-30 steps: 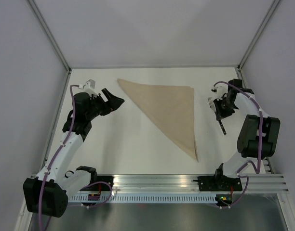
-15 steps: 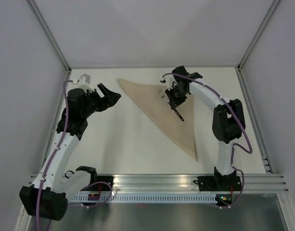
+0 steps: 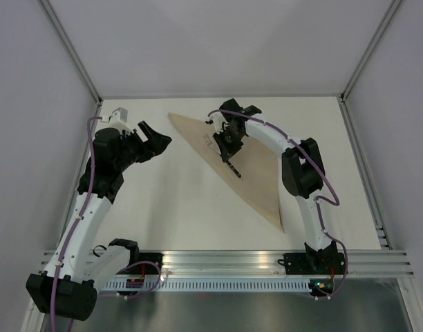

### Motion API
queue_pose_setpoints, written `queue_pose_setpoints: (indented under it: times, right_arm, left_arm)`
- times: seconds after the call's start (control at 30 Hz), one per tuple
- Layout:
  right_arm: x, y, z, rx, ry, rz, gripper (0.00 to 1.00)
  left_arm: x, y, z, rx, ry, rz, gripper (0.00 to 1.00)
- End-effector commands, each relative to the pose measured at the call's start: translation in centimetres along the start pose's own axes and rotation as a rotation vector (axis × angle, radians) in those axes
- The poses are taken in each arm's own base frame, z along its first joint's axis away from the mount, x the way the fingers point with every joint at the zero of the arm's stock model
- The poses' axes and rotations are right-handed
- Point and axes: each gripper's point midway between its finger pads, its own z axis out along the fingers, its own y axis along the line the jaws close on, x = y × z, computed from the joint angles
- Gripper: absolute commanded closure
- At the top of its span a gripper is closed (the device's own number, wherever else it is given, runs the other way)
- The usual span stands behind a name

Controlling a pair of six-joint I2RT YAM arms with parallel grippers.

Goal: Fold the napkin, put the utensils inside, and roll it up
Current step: Place the utensil onto the napkin

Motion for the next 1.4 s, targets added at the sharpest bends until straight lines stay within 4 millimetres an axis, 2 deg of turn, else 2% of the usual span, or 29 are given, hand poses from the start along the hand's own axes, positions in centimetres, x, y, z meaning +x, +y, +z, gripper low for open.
queue_pose_setpoints:
  times: [0.0,0.17,0.33,0.63,1.37]
  right_arm:
    - [0.0,0.3,0.4,0.013,0.032,0.087,0.99]
    - [-0.5,0.6,1.2,0.009,0.031,0.083,1.00]
    - [0.1,0.9,2.4,0.008,0.055,0.080,1.00]
    - [0.6,1.3,3.3,0.020,0.074,0.068,1.00]
    - [1.7,0.2,5.0,0.061,0.109,0.080,1.00]
  left_arm:
    - [-1.3,-1.0,-0.7,0.014,-0.027,0.035,0.13]
    - [-1.2,-0.8,-0.8,0.006,-0.026,0.035,0.13]
    - [-1.2,-0.8,-0.9,0.001,-0.025,0.038,0.13]
    - [-1.0,-0.6,-0.8,-0.007,-0.022,0.039,0.13]
    - [-0.6,0.0,-0.8,-0.021,-0.015,0.048,0.13]
